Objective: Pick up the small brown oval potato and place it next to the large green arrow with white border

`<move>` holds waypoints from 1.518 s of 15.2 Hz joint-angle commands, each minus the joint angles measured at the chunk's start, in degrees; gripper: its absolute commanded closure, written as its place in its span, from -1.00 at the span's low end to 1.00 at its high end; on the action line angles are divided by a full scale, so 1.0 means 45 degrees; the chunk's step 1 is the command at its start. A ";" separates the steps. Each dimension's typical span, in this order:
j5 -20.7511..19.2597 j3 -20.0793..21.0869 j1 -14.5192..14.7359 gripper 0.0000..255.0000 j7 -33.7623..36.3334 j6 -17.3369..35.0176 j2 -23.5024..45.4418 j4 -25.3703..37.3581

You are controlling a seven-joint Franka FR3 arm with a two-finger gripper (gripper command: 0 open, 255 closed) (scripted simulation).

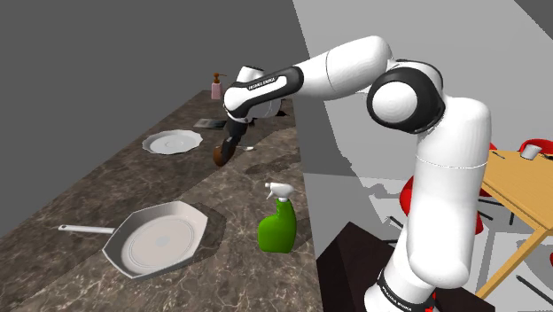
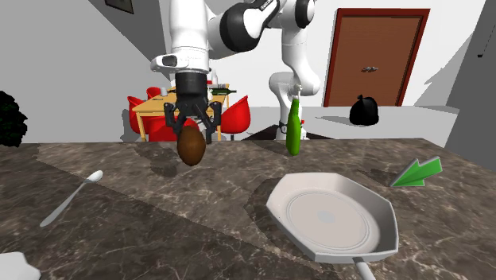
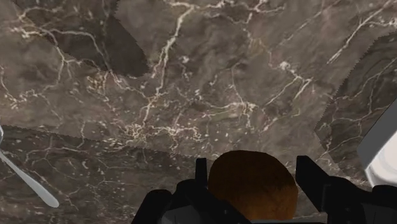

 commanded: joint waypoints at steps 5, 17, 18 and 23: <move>-0.0214 -0.0051 0.0023 1.00 0.0283 -0.0902 -0.0328 0.0599; -0.1058 0.0628 0.1158 1.00 0.2352 -0.0178 -0.3297 -0.2710; -0.1141 0.0753 0.1278 1.00 0.2625 -0.0064 -0.3611 -0.3096; -0.1480 0.1492 0.1832 1.00 0.4058 0.0381 -0.5061 -0.4798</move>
